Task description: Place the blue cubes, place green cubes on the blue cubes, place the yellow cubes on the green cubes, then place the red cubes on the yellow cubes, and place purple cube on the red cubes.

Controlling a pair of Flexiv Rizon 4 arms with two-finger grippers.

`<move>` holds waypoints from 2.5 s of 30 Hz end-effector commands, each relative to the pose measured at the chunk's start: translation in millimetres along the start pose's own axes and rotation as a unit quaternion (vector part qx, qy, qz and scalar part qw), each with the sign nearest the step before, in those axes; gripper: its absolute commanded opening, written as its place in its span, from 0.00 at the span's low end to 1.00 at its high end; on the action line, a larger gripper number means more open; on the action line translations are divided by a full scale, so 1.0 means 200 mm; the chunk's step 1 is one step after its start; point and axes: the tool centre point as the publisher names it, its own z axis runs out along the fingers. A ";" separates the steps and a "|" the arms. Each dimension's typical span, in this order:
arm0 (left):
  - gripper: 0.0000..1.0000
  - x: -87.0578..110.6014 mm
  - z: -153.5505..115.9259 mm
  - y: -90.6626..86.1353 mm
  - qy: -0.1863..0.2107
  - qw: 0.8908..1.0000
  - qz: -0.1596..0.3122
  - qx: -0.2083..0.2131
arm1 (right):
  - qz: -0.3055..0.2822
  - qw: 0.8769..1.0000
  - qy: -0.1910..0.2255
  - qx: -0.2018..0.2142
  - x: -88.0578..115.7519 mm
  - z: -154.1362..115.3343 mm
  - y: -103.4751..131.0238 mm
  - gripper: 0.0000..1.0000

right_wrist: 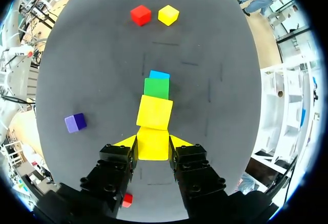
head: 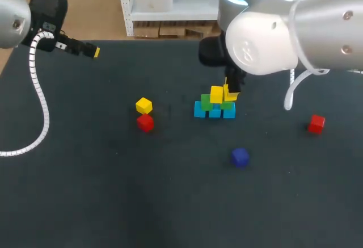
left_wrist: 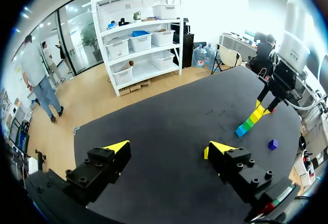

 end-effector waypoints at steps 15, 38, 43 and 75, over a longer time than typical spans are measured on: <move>1.00 0.00 0.00 0.01 -0.002 1.000 0.001 0.004 | -0.003 1.000 -0.001 -0.005 -0.01 0.01 -0.02 0.00; 1.00 0.00 0.00 0.01 -0.002 1.000 0.001 0.004 | 0.007 1.000 -0.004 -0.007 0.01 0.02 0.00 1.00; 1.00 0.00 0.00 0.01 -0.002 1.000 0.001 0.004 | 0.007 1.000 -0.007 -0.009 0.00 0.02 0.00 0.40; 1.00 0.00 0.00 0.01 -0.002 1.000 0.001 0.004 | 0.009 1.000 -0.013 -0.014 -0.01 0.02 0.00 0.15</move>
